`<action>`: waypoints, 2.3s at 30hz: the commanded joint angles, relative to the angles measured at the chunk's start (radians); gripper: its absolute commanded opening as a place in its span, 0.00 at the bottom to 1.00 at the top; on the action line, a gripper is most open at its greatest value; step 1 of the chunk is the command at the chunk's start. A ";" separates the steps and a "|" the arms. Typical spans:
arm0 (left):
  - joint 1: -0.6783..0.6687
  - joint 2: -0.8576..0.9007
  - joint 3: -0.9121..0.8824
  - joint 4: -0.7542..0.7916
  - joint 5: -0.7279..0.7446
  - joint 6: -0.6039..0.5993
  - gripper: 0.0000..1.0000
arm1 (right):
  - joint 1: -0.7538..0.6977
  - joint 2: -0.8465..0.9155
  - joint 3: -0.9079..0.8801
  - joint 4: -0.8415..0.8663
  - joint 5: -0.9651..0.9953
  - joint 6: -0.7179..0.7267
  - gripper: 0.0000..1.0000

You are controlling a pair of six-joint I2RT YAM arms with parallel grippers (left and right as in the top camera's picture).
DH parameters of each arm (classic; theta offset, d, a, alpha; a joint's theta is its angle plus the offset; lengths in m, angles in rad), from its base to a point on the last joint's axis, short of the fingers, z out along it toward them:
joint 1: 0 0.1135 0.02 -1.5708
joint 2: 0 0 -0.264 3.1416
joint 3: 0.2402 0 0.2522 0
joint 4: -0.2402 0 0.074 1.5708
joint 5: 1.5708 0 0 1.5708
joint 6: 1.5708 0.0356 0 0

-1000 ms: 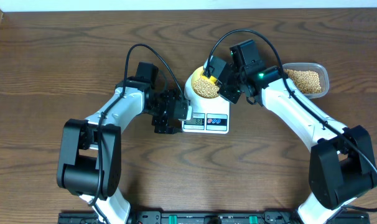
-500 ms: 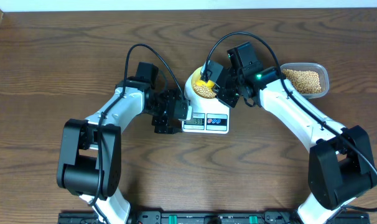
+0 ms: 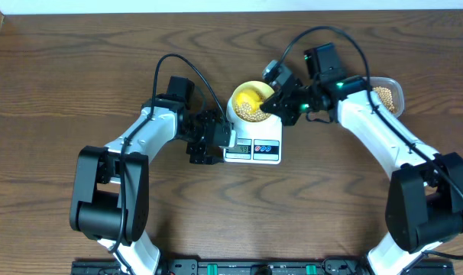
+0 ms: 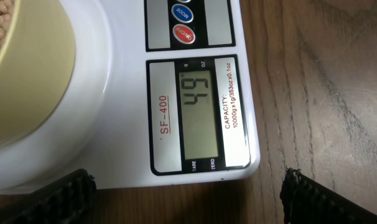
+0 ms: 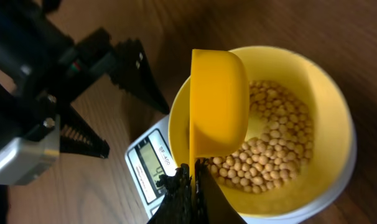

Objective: Scoop item into bowl and weigh 50g on scale
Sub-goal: 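Raise the scoop with the right gripper above the bowl, then hold the scoop tilted over the bowl with the right gripper, trickling beans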

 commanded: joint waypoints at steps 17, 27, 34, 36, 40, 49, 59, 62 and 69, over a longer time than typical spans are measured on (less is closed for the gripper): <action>-0.001 0.016 -0.010 -0.003 0.017 0.014 0.98 | -0.090 -0.005 -0.002 0.146 -0.209 0.143 0.01; -0.001 0.016 -0.010 -0.003 0.017 0.014 0.98 | -0.129 -0.109 -0.001 0.191 -0.208 0.141 0.01; -0.001 0.016 -0.010 -0.003 0.017 0.014 0.98 | -0.137 -0.121 -0.001 0.191 -0.206 0.104 0.01; -0.001 0.016 -0.010 -0.003 0.017 0.014 0.98 | -0.137 -0.121 -0.001 0.191 -0.206 0.103 0.01; -0.001 0.016 -0.010 -0.003 0.017 0.014 0.98 | -0.136 -0.121 -0.001 0.179 -0.206 0.058 0.01; -0.001 0.016 -0.010 -0.003 0.017 0.014 0.98 | -0.125 -0.121 -0.001 0.092 -0.145 -0.112 0.01; -0.001 0.016 -0.010 -0.003 0.017 0.014 0.97 | -0.121 -0.121 -0.001 0.055 -0.056 -0.156 0.01; -0.001 0.016 -0.010 -0.003 0.017 0.014 0.98 | -0.121 -0.121 -0.001 0.048 -0.077 -0.188 0.01; -0.001 0.016 -0.010 -0.003 0.017 0.014 0.97 | -0.113 -0.121 -0.001 0.039 -0.068 -0.191 0.01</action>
